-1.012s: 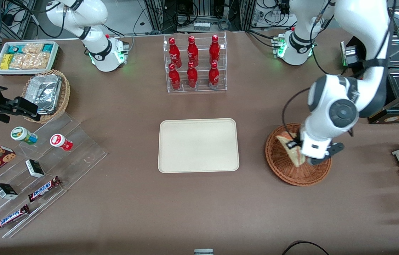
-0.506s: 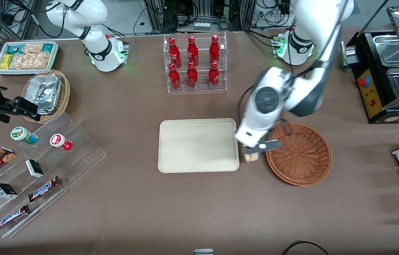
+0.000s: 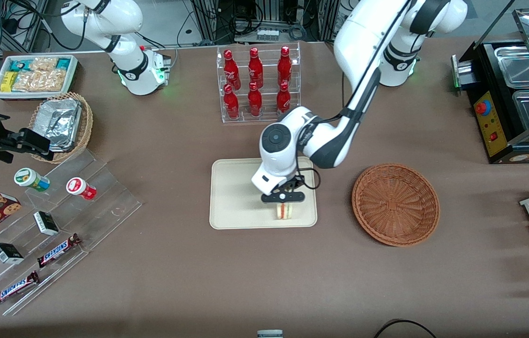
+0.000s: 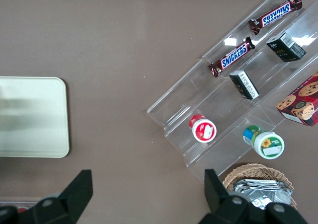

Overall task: Place sandwich from basket to tray
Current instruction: 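Lift the sandwich and carry it over the cream tray, then lower the sandwich onto the tray and open the left gripper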

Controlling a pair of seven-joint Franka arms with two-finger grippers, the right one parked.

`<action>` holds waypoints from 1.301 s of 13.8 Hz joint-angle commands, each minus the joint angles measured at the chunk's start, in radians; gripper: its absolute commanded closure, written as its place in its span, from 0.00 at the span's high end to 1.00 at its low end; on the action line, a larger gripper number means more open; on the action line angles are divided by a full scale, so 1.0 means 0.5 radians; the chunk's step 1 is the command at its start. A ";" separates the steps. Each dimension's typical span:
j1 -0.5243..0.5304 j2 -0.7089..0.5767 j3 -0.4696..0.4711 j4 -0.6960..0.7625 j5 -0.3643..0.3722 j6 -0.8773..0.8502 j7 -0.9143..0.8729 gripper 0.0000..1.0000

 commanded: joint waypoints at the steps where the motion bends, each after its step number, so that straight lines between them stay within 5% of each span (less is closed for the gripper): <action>1: -0.074 0.112 0.032 0.151 0.031 0.000 -0.109 0.00; 7: -0.132 0.170 0.032 0.176 0.031 0.049 -0.186 0.00; 8: -0.133 0.167 0.032 0.176 0.028 0.046 -0.198 0.17; 11: -0.133 0.149 0.032 0.173 0.031 0.043 -0.241 1.00; 18: 0.026 -0.448 0.059 0.155 0.000 -0.677 -0.293 1.00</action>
